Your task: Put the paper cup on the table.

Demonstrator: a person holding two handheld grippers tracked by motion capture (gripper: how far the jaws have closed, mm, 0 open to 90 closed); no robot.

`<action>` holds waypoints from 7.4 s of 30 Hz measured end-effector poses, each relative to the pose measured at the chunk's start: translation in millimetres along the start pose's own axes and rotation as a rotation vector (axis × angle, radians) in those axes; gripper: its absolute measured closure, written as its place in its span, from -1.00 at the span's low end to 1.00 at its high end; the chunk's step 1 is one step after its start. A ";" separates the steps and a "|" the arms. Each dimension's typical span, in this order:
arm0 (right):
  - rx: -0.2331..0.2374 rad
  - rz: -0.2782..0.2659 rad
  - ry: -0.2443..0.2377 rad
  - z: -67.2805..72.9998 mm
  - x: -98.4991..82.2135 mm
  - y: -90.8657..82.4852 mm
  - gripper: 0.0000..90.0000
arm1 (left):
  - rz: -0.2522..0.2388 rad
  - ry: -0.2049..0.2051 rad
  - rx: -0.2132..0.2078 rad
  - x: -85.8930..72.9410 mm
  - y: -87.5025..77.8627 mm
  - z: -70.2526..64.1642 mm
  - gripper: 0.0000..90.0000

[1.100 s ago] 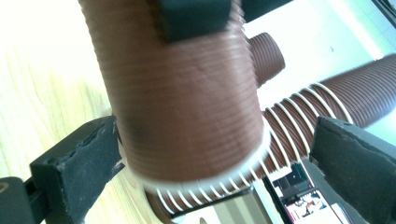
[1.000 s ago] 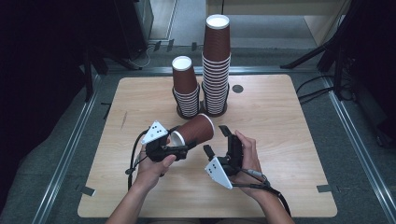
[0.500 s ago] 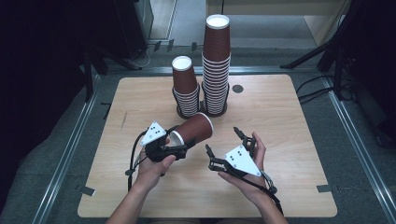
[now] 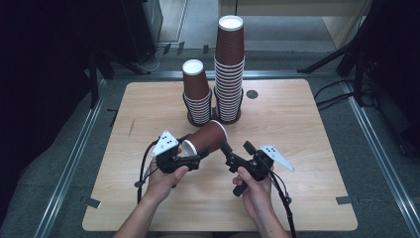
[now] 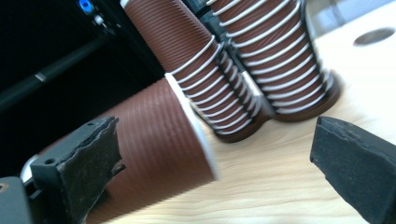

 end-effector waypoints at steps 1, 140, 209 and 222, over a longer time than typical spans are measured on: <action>0.024 -0.001 0.053 1.6 -0.2 0.7 -0.97 | 0.000 0.000 0.001 -0.1 0.0 0.1 -0.53; -0.478 -0.111 -0.678 -154.2 95.4 53.3 -0.77 | 0.147 -0.210 0.364 -88.1 -77.5 157.8 -1.00; -0.485 -0.031 -0.695 -173.4 91.9 28.5 -1.00 | 0.161 -0.201 0.346 -96.5 -72.8 157.6 -1.00; -0.453 -0.046 -0.705 -162.2 91.6 3.7 -1.00 | 0.165 -0.195 0.349 -96.6 -72.3 156.9 -1.00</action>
Point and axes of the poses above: each handheld gripper's, and its own axes: y roughly forward along the jaws, x roughly out of its top, z roughly to its left, the point moved 2 cm from there along y, roughly forward along the jaws, and after that the axes turned 12 degrees about x, right-handed, at the moved point
